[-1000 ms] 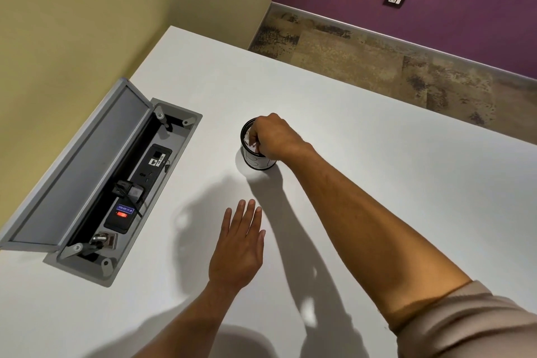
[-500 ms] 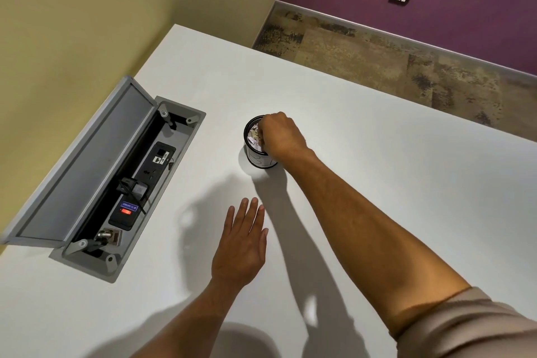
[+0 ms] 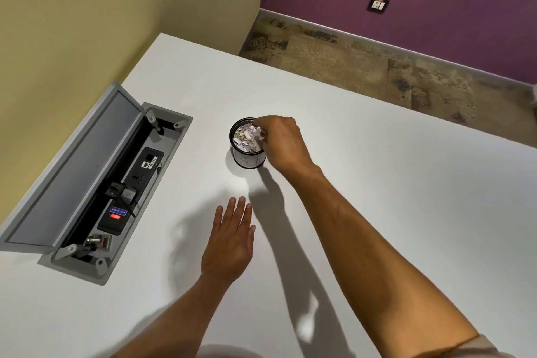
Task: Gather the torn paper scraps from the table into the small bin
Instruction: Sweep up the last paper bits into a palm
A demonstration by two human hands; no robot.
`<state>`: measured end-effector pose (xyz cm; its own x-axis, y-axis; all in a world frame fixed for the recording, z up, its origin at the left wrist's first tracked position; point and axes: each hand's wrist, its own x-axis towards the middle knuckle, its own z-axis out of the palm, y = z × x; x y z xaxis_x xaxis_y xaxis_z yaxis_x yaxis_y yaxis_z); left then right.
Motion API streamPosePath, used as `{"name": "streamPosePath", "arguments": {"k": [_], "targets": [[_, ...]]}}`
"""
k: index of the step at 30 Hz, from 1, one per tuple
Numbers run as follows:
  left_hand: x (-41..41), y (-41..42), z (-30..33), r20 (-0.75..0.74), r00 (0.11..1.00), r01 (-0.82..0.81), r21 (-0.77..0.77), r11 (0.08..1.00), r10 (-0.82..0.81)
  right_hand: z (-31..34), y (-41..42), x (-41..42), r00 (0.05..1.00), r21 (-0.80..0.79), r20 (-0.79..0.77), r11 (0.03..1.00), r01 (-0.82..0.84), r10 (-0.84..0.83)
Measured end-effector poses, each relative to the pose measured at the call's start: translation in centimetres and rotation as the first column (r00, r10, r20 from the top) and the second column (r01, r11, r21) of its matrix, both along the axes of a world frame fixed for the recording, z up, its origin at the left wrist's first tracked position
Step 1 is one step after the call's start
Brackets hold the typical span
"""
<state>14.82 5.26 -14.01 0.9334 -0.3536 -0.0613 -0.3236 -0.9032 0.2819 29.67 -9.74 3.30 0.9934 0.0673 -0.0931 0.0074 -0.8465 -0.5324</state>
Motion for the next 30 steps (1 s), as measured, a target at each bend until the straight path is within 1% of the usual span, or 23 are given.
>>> {"name": "streamPosePath", "arguments": {"k": [2,4,6,10,13,17,19,22,23,25,27,28,30], "targets": [[0.0,-0.1,0.2,0.006,1.000,0.012,0.005,1.000,-0.012,0.3,-1.3,-2.5,0.993,0.127,0.077,0.989,0.075,-0.085],[0.0,-0.1,0.4,0.003,1.000,0.024,0.020,1.000,-0.024,-0.3,-3.0,-5.2,0.976,0.195,0.073,0.963,0.185,-0.203],[0.1,-0.2,0.9,-0.013,1.000,0.028,0.036,0.999,-0.027,-1.4,-5.0,-8.5,0.953,0.197,0.054,0.939,0.283,-0.299],[0.1,-0.5,2.1,-0.070,0.998,-0.008,0.025,1.000,0.010,-4.0,-8.4,-15.4,0.909,0.195,0.002,0.892,0.408,-0.416],[-1.3,-1.1,2.8,-0.071,0.997,0.045,0.013,0.999,-0.044,-6.0,-10.1,-20.5,0.873,0.189,-0.054,0.853,0.486,-0.485],[-5.4,-3.4,2.7,-0.069,0.983,0.165,-0.047,0.985,-0.168,-7.9,-12.1,-27.3,0.816,0.119,-0.104,0.807,0.578,-0.569],[-7.7,-4.6,2.5,-0.097,0.973,0.206,-0.042,0.978,-0.209,-8.3,-13.2,-30.5,0.808,0.084,-0.074,0.804,0.589,-0.584],[-11.1,-6.4,2.3,-0.160,0.948,0.278,-0.018,0.960,-0.277,-9.0,-14.8,-35.8,0.808,0.026,0.030,0.809,0.587,-0.588],[-12.0,-6.8,2.4,-0.173,0.938,0.302,-0.010,0.953,-0.300,-9.3,-15.2,-37.4,0.799,0.005,0.040,0.799,0.601,-0.601],[-14.0,-7.9,2.6,-0.199,0.914,0.363,0.007,0.932,-0.354,-10.2,-15.9,-40.5,0.745,-0.058,-0.023,0.745,0.664,-0.666],[-15.7,-9.0,2.8,-0.204,0.897,0.404,0.015,0.915,-0.393,-11.4,-16.6,-43.2,0.684,-0.165,-0.129,0.696,0.699,-0.718],[-16.2,-9.4,2.7,-0.199,0.897,0.404,0.011,0.915,-0.394,-12.0,-16.6,-44.0,0.675,-0.220,-0.180,0.698,0.681,-0.716],[-17.1,-10.2,2.7,-0.197,0.901,0.395,0.006,0.918,-0.387,-13.0,-16.9,-45.1,0.686,-0.305,-0.247,0.727,0.615,-0.684]]}}
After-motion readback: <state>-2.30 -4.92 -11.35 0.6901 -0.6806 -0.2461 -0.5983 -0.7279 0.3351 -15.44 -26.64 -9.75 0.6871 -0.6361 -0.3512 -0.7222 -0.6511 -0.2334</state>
